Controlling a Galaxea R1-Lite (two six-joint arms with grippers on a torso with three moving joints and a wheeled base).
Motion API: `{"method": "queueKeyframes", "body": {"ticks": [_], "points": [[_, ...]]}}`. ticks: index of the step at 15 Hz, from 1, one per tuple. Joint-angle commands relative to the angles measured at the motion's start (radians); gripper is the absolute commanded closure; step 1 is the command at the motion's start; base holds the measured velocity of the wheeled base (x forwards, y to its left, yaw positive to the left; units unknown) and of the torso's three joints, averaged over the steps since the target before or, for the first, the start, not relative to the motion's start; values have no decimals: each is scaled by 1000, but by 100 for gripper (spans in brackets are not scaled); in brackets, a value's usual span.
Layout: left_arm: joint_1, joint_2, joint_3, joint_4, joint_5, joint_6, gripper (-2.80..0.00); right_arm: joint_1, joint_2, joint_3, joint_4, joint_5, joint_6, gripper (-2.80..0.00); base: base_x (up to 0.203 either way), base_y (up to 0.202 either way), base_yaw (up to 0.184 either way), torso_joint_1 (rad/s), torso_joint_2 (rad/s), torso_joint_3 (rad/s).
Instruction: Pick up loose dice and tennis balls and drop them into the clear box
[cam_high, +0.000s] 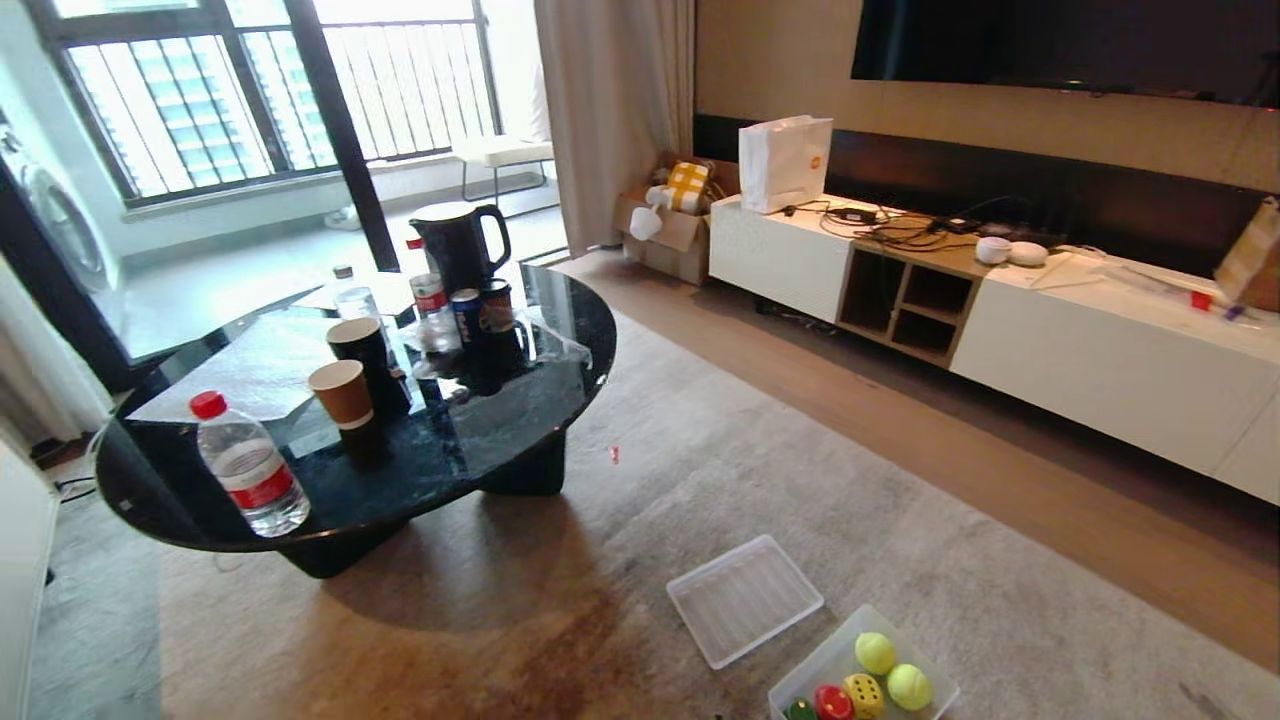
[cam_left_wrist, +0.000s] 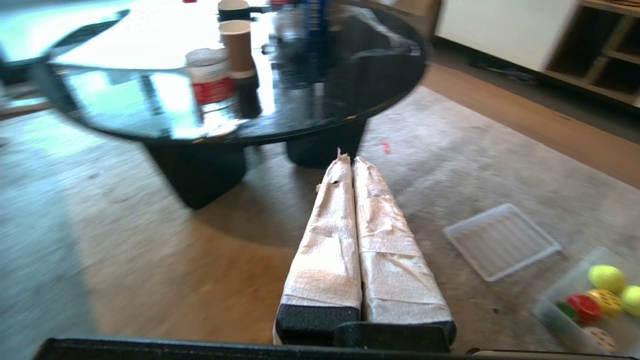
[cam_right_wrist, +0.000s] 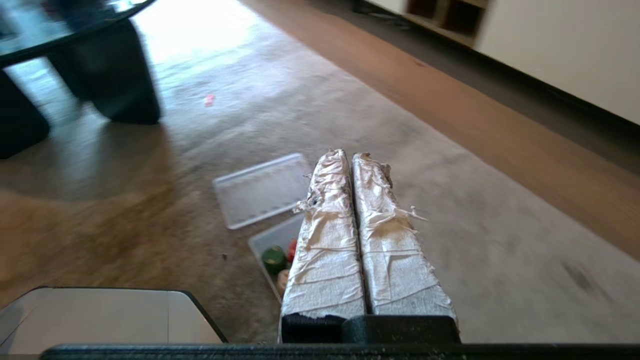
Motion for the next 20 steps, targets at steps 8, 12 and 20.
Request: {"method": "queueKeyframes", "body": {"ticks": [8,12,20], "points": [[0,0,1,0,1,0,0,0,0,0,0,1,1,0,0,-8,164,1,2,3],[0,0,0,0,1,0,0,2,0,0,0,1,1,0,1,-7,165,2,2,3],[0,0,2,-2,1,-2,0,0,0,0,1,1,1,0,0,-6,124,3,4,3]]}}
